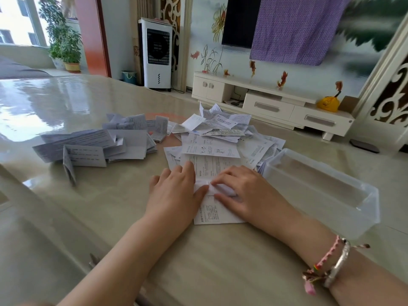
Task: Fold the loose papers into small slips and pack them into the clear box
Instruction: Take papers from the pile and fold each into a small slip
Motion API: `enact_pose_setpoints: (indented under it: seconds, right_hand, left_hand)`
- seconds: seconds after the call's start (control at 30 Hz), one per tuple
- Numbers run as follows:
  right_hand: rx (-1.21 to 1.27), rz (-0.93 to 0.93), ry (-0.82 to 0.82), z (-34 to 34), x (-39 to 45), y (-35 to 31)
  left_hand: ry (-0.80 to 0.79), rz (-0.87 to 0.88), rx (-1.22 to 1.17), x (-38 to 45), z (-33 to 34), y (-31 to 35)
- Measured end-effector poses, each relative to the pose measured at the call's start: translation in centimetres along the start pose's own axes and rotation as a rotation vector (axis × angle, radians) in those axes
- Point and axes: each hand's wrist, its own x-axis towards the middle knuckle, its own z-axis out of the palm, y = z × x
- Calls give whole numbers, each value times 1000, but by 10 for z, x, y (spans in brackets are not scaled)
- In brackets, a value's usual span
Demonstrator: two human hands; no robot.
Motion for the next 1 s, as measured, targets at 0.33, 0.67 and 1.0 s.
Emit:
enact_pose_setpoints:
  seconds: [0.33, 0.67, 1.0]
  right_hand:
    - [-62, -66, -45, -6, -2, 5]
    - [20, -35, 121, -4, 0, 1]
    - [307, -8, 134, -7, -3, -4]
  left_hand:
    - [-14, 37, -50, -5, -7, -10]
    - [91, 47, -225, -10, -13, -13]
    - [125, 169, -432, -11, -11, -1]
